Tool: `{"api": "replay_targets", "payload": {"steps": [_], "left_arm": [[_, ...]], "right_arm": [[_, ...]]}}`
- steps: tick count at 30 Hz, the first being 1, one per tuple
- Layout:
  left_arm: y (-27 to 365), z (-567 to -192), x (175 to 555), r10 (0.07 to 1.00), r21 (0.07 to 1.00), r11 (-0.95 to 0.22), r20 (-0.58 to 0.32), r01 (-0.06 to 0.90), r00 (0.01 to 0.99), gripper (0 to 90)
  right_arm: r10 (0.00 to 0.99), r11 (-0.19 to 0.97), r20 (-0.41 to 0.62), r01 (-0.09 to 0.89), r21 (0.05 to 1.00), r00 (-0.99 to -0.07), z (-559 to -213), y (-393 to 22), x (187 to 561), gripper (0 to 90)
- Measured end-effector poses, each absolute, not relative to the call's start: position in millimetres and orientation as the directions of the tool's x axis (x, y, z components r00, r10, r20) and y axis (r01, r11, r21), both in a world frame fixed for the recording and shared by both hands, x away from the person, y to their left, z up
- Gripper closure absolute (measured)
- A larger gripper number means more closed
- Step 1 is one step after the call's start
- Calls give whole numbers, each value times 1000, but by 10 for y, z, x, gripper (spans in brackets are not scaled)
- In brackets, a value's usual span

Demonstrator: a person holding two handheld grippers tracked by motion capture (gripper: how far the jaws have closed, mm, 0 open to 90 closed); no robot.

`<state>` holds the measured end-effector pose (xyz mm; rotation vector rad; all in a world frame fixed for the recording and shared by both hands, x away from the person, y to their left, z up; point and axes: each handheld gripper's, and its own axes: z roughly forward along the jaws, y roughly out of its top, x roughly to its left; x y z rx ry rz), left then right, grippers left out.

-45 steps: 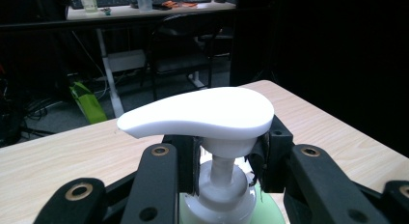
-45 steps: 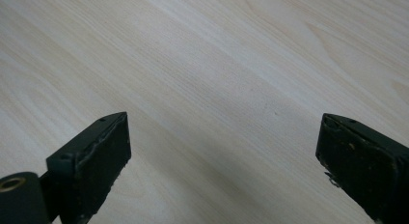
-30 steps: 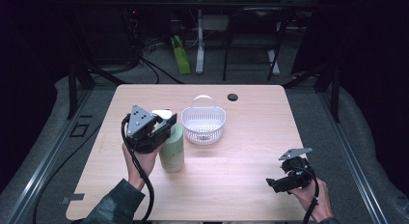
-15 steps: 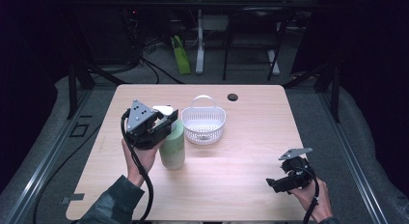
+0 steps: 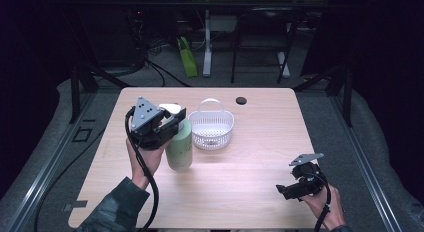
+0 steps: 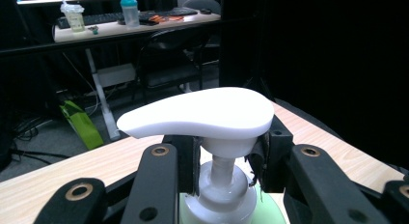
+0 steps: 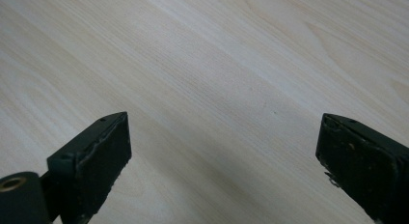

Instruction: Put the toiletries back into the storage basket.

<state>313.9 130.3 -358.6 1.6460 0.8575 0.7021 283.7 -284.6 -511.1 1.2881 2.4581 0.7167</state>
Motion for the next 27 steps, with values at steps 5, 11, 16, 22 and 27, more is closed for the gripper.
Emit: {"api": "replay_targets", "payload": {"steps": [5,11,16,22,27], "left_arm": [[1294,-3533,3148,824,974,-146,23,173,567,673],[1272,-3482,3162,819,974,-148,25,169,573,673],[1256,-3441,3178,816,975,-150,28,165,577,673],[1238,-3394,3201,812,975,-151,28,164,583,673],[1217,-3352,3222,809,976,-148,28,158,588,673]], "right_arm": [[824,481,-13,688,543,-566,-5112,-2846,2836,49],[824,482,-14,689,541,-566,-5114,-2844,2838,49],[823,485,-18,688,540,-567,-5114,-2842,2836,49],[825,481,-11,691,540,-565,-5118,-2848,2840,50],[825,481,-11,692,539,-565,-5119,-2848,2841,50]]}}
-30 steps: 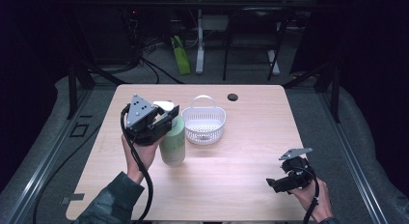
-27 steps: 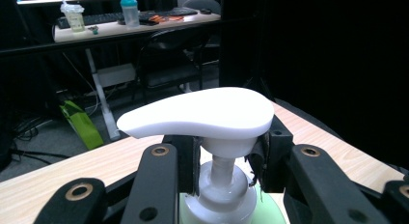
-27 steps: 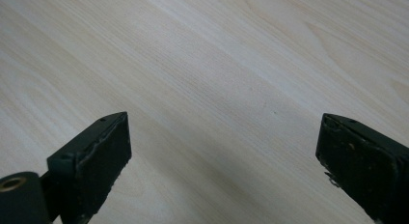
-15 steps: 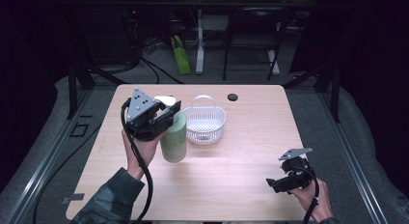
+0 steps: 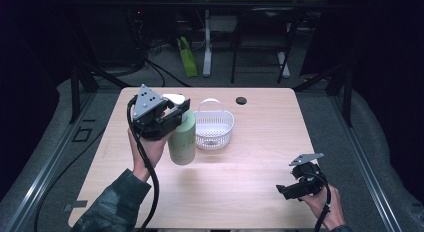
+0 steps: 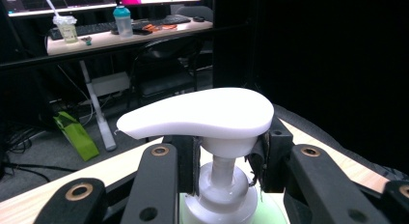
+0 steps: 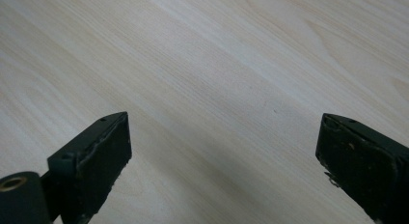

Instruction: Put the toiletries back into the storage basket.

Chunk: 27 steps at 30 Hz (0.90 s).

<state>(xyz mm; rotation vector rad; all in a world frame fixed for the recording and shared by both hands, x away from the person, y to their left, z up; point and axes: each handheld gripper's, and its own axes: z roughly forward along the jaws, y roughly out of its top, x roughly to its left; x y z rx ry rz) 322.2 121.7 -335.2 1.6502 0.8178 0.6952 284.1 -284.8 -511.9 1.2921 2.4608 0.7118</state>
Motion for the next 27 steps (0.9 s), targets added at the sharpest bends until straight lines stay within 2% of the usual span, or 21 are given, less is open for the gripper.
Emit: {"api": "replay_targets", "payload": {"steps": [27], "left_arm": [[1093,-3042,3366,799,980,-162,64,112,598,673]], "right_arm": [[822,486,-15,688,539,-569,-5117,-2850,2839,50]]}}
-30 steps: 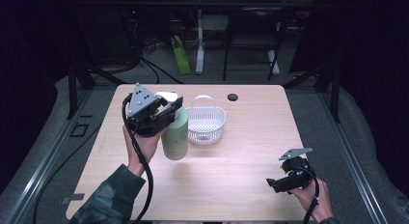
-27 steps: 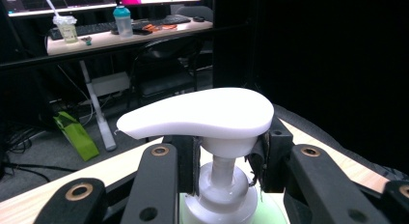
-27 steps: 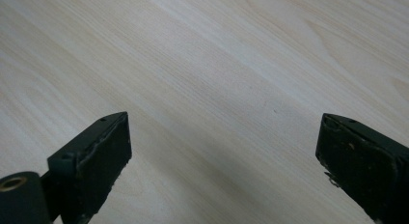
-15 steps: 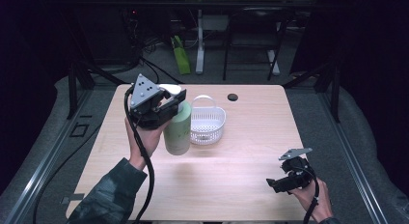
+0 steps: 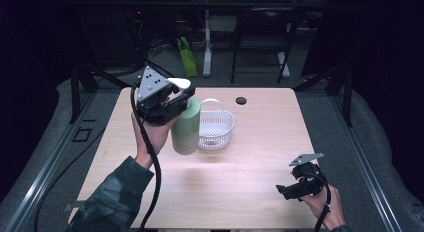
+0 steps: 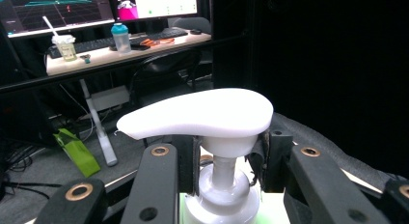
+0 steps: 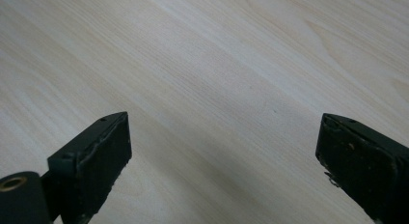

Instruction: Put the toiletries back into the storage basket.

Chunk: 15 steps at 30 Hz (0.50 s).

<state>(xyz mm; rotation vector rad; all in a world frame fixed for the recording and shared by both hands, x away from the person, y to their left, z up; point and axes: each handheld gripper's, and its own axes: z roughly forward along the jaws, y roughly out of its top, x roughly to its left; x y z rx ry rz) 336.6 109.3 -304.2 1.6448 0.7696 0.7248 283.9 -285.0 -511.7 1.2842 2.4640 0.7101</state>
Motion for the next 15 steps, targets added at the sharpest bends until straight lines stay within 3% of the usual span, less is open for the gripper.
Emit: {"api": "replay_targets", "payload": {"steps": [15], "left_arm": [[1020,-2944,3447,793,982,-160,68,100,605,673]], "right_arm": [[823,486,-16,689,538,-568,-5121,-2852,2845,50]]}}
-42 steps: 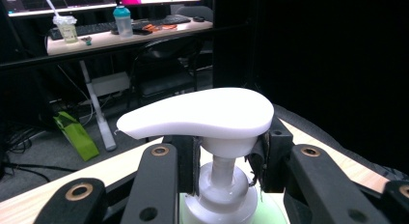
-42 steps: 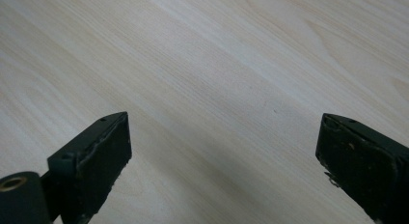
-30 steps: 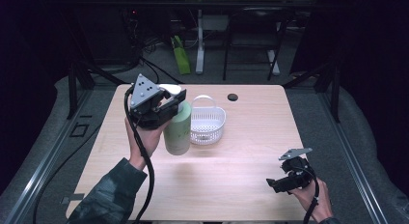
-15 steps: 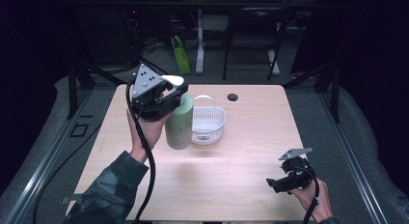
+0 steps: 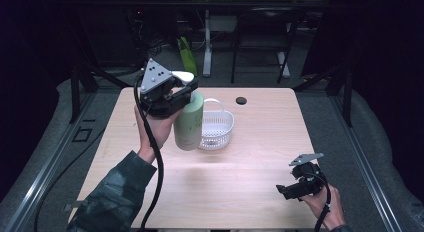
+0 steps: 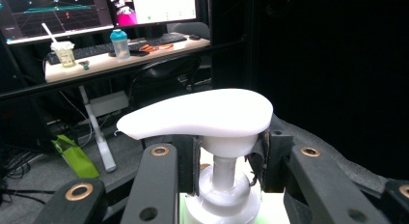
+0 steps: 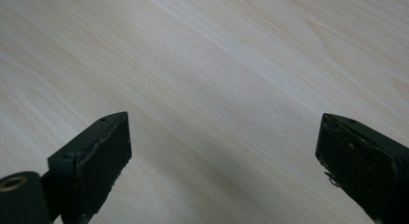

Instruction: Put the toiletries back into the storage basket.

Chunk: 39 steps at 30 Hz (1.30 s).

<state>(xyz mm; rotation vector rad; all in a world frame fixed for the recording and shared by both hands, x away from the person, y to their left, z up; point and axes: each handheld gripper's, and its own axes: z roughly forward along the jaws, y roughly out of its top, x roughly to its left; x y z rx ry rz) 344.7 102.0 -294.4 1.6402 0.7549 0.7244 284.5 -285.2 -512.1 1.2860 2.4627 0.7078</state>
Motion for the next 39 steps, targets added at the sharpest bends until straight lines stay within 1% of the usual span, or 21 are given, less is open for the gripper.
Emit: {"api": "replay_targets", "payload": {"steps": [39], "left_arm": [[738,-2768,3769,789,983,-165,83,80,608,674]], "right_arm": [[819,492,-20,686,536,-573,-5127,-2854,2854,53]]}}
